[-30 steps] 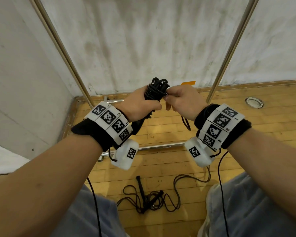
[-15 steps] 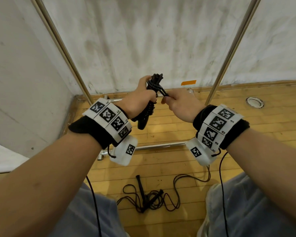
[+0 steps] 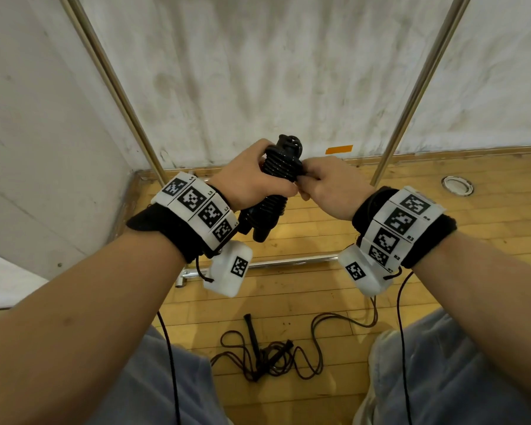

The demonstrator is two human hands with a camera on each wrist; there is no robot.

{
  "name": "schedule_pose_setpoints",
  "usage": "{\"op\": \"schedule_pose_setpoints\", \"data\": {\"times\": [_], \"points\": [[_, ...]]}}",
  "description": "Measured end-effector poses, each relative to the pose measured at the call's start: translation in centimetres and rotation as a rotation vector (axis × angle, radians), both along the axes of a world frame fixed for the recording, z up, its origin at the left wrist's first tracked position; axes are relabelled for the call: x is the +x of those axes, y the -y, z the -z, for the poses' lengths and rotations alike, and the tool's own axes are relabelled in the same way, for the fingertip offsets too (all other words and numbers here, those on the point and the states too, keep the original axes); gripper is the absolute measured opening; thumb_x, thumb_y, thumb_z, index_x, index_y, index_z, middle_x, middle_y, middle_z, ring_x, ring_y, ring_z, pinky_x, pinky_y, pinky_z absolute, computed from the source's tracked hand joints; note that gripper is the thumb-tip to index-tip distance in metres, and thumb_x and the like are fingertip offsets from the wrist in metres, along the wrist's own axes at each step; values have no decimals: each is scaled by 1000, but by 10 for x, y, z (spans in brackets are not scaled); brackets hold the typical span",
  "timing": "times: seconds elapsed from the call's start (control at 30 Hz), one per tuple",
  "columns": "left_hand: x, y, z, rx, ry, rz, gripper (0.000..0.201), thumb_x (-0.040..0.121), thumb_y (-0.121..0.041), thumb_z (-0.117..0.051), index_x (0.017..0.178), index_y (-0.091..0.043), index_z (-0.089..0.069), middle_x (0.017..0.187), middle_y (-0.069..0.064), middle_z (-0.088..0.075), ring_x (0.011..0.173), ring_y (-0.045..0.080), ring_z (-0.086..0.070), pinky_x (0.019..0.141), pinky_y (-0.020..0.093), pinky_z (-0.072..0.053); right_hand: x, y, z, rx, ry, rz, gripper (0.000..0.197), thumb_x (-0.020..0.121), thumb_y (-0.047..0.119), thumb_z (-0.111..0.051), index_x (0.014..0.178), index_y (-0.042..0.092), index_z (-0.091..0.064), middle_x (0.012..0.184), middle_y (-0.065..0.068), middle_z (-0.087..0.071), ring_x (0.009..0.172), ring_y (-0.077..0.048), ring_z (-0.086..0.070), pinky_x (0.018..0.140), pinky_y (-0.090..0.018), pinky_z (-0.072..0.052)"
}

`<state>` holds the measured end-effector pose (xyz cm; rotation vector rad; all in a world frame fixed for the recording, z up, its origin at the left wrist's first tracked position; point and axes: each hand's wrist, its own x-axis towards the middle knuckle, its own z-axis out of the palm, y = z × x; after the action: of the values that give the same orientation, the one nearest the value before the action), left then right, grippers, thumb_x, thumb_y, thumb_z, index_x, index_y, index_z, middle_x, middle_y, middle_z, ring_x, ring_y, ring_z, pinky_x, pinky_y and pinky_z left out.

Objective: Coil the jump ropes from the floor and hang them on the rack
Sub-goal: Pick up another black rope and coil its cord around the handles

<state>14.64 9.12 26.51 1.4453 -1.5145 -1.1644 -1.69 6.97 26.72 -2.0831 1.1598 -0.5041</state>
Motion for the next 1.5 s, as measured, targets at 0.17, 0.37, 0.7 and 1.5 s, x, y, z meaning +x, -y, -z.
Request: {"op": "schedule_pose_setpoints", "data": {"times": [0.17, 0.37, 0.7, 1.5], "points": [[-2, -1, 1, 20, 21, 4, 48, 75, -1, -72, 110, -11, -41, 82, 10, -62, 64, 25, -64, 63, 44, -57, 0, 3, -1, -35, -72, 70, 29, 93, 29, -52, 76, 10, -64, 65, -7, -53, 53, -12, -43, 50, -24, -34], [-2, 0, 2, -59, 97, -95, 35, 71, -6, -72, 99, -6, -52, 70, 12, -67, 52, 20, -63, 53, 34, -55, 1, 5, -3, -2, -97, 93, 21, 89, 29, -57, 82, 11, -67, 64, -3, -52, 52, -13, -44, 48, -23, -34], [-3, 9, 9, -7, -4, -192, 52, 84, -7, -63, 122, -15, -29, 91, 13, -57, 69, 25, -60, 64, 39, -57, -1, 4, 0, 79, -95, 104, 13, 90, 9, -48, 91, 19, -57, 66, 4, -61, 42, -9, -54, 38, -9, -39], [-13, 3, 6, -222, 138, -295, 32, 85, -45, -64, 101, -22, -49, 70, -6, -58, 50, 7, -57, 50, 23, -47, 7, 1, -1, -38, 164, 149, 16, 94, 15, -49, 88, 19, -63, 71, 1, -61, 51, -8, -50, 45, -11, -39]]}}
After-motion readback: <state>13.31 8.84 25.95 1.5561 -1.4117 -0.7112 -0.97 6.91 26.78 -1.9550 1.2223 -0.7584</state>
